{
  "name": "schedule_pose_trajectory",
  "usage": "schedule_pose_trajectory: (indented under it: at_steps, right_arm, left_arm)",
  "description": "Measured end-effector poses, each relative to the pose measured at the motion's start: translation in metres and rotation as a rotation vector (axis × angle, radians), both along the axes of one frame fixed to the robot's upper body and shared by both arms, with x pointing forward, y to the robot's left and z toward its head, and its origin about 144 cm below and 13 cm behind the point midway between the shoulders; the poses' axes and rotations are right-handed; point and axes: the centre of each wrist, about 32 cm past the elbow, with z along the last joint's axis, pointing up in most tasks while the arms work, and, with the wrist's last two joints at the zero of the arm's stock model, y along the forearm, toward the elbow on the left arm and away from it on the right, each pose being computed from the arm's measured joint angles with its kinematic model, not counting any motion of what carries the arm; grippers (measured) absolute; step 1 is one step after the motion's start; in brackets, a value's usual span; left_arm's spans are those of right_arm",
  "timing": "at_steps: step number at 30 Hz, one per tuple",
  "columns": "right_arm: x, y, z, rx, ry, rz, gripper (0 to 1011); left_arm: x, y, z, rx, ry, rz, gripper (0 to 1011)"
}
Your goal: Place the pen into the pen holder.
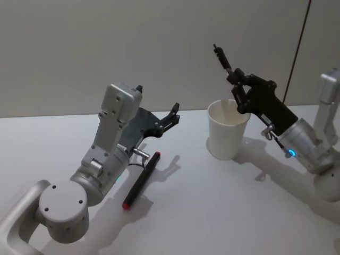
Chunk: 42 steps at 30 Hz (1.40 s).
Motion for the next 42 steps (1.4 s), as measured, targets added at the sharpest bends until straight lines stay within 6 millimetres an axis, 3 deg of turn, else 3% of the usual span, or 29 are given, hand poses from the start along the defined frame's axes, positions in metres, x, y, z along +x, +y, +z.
schedule_pose_trajectory:
  at_steps: [14, 39, 42]
  right_arm:
    - [0.007, 0.01, -0.007, -0.014, 0.012, 0.016, 106]
    - [0.0, 0.007, -0.019, -0.039, 0.046, -0.006, 108]
    - [0.0, 0.007, -0.019, -0.04, 0.048, -0.006, 194]
  left_arm:
    - [0.0, 0.0, 0.0, 0.0, 0.0, 0.0, 1001]
    - [0.0, 0.0, 0.0, 0.0, 0.0, 0.0, 1001]
    - [0.0, 0.0, 0.0, 0.0, 0.0, 0.0, 1001]
